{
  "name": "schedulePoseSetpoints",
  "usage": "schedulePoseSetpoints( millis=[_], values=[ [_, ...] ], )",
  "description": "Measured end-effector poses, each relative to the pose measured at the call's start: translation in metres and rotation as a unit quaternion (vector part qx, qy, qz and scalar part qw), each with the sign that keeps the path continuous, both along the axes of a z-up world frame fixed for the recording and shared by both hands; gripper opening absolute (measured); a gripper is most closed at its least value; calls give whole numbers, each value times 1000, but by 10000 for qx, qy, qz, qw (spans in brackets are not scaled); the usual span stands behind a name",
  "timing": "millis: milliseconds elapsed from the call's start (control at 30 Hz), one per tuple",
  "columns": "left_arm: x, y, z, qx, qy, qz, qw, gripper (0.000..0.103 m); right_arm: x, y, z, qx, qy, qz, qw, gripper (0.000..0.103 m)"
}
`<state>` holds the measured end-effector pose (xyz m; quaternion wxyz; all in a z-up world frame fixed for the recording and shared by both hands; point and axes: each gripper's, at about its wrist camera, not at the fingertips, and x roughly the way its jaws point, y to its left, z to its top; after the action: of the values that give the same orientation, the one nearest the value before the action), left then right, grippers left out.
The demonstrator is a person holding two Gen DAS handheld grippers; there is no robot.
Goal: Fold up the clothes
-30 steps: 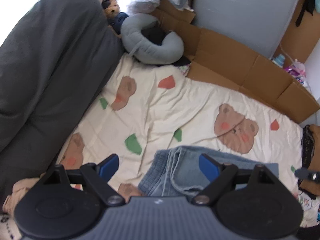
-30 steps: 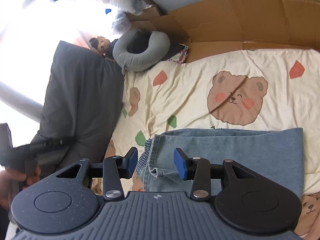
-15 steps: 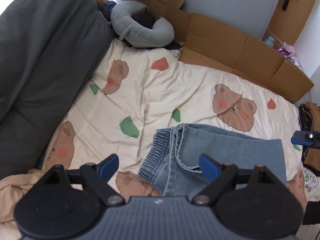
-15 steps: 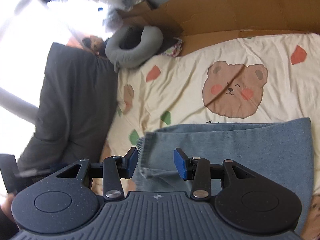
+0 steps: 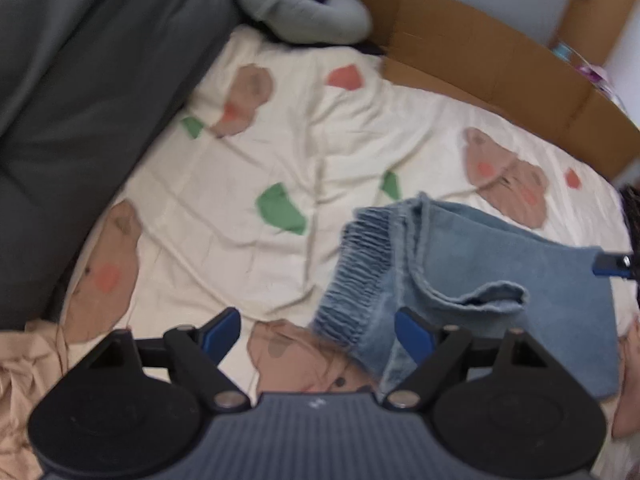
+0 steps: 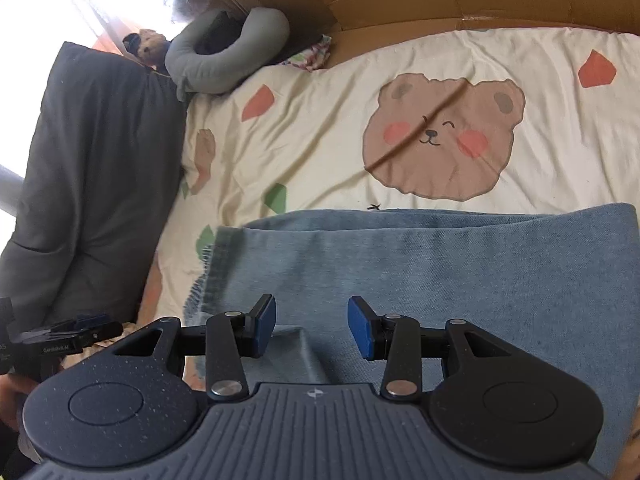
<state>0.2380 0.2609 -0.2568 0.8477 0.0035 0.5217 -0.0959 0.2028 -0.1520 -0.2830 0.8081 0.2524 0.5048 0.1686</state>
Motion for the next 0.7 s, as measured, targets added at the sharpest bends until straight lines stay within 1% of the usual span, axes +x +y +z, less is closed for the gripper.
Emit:
schedulePoseSetpoints(
  millis=[67,100,300,400,467,600,700],
  values=[
    [-2,7,-5,-286,-28,238,9993,86,4,1,-10,-39,30,98,9999,47],
    [-3,8,-9,-364,-18,296,9989,86,5,1,-14,-39,51,116,9999,47],
    [-11,6,-35,-631,81,237,9977,86,9,13,-38,125,147,250,9995,46],
    [-18,5,-47,-740,88,288,9968,85,10,22,-52,344,286,300,9985,46],
    [-24,5,-53,-863,65,366,9956,82,12,29,-62,496,381,333,9975,46],
    [-33,6,-57,-1343,41,568,9893,82,14,41,-81,800,571,399,9944,46],
    [-38,6,-59,-1725,47,786,9819,82,6,58,-87,1160,595,666,9892,45]
  ],
)
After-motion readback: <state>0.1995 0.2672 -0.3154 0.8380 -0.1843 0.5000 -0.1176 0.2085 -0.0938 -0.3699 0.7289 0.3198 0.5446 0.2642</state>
